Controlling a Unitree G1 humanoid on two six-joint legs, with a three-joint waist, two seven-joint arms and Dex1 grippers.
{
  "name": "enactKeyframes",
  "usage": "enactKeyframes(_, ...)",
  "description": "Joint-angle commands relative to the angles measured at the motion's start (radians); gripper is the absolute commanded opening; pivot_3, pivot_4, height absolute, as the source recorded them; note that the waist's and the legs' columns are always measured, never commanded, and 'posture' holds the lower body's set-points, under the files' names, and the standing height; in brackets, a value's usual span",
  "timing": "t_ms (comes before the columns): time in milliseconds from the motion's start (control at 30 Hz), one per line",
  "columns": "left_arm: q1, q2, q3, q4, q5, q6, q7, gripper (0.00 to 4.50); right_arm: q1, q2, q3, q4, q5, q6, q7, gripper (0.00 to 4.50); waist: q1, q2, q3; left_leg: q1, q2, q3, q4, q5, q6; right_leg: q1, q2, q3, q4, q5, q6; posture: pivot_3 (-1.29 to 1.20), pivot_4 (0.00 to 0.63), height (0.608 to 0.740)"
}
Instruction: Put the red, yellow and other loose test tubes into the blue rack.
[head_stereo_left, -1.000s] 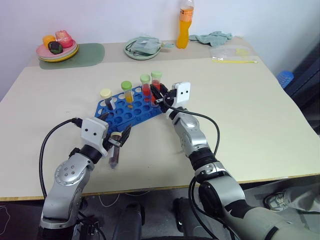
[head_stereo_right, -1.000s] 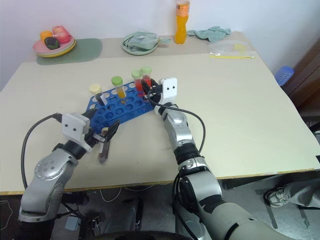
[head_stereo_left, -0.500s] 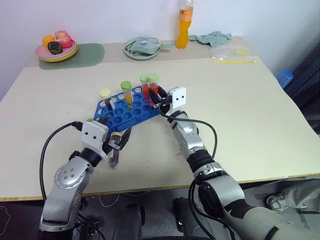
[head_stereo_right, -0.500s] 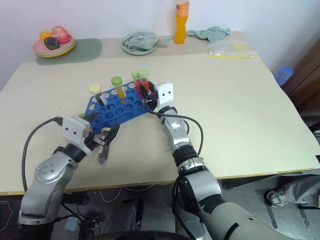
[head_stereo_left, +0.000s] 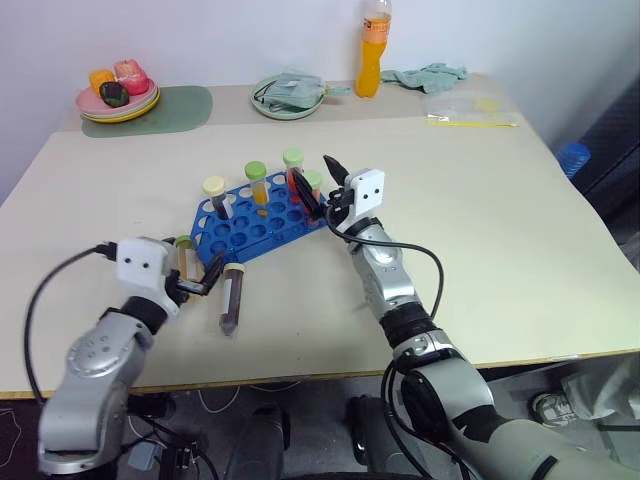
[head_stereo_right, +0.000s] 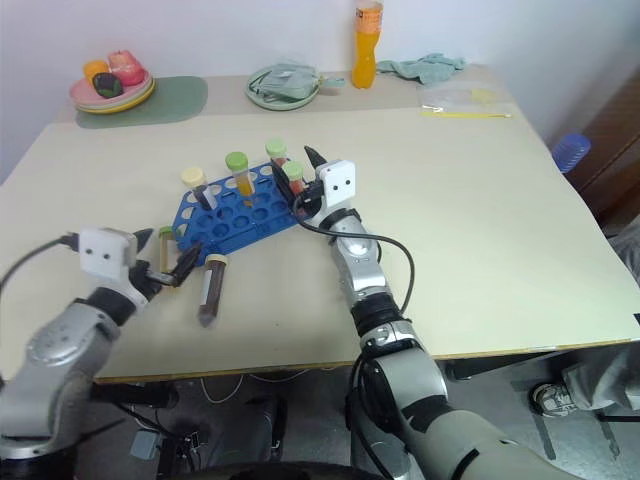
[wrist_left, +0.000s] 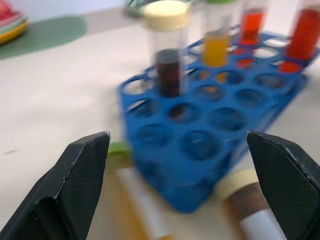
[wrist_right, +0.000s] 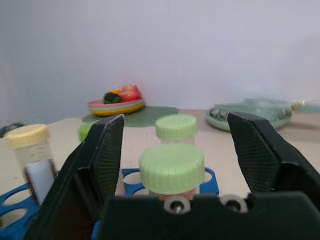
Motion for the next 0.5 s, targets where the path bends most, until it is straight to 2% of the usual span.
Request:
enactKeyframes(33, -0.149, 0.123, 0.087, -0.045, -0.055, 0.355, 0.055, 4.5, 0.028, -0.073, 0.008, -0.186, 0.036, 0.1, 0.072, 3.6, 0.004, 0.0, 0.0, 0.0, 0.0, -0.001, 0.0, 0.0, 0.0, 0.0, 0.0, -0.001, 0.0, 0.0, 0.0, 0.0, 0.15, 0.74)
enactKeyframes(133, -0.372, 0.216, 0.118, 0.038, -0.092, 0.751, 0.044, 4.5, 0.047, -0.136, 0.01, -0.271, 0.069, 0.18, 0.129, 3.6, -0.001, 0.0, 0.0, 0.0, 0.0, -0.002, 0.001, 0.0, 0.0, 0.001, 0.001, -0.002, 0.0, 0.0, 0.0, 0.0, 0.15, 0.74)
enactKeyframes(200, -0.462, 0.294, 0.086, 0.145, -0.134, 0.871, 0.048, 4.5, 0.054, -0.159, 0.018, -0.306, 0.084, 0.214, 0.156, 3.6, -0.012, -0.001, 0.0, 0.001, 0.0, -0.003, 0.0, 0.0, 0.0, 0.001, 0.002, -0.002, 0.0, 0.0, 0.0, 0.0, 0.15, 0.74)
enactKeyframes(333, -0.573, 0.422, -0.016, 0.381, -0.298, 0.88, 0.097, 4.5, 0.071, -0.177, 0.044, -0.354, 0.092, 0.249, 0.207, 3.6, -0.031, 0.0, 0.0, 0.003, 0.0, -0.002, -0.002, 0.001, -0.001, 0.001, 0.002, -0.001, 0.0, -0.001, 0.0, 0.0, 0.15, 0.74)
enactKeyframes(500, -0.667, 0.486, -0.137, 0.555, -0.461, 0.88, 0.242, 4.5, 0.099, -0.184, 0.07, -0.4, 0.087, 0.263, 0.233, 3.6, -0.024, -0.001, 0.0, 0.001, 0.0, -0.003, -0.002, 0.001, -0.002, 0.0, 0.001, 0.0, 0.0, 0.0, 0.0, 0.0, 0.15, 0.74)
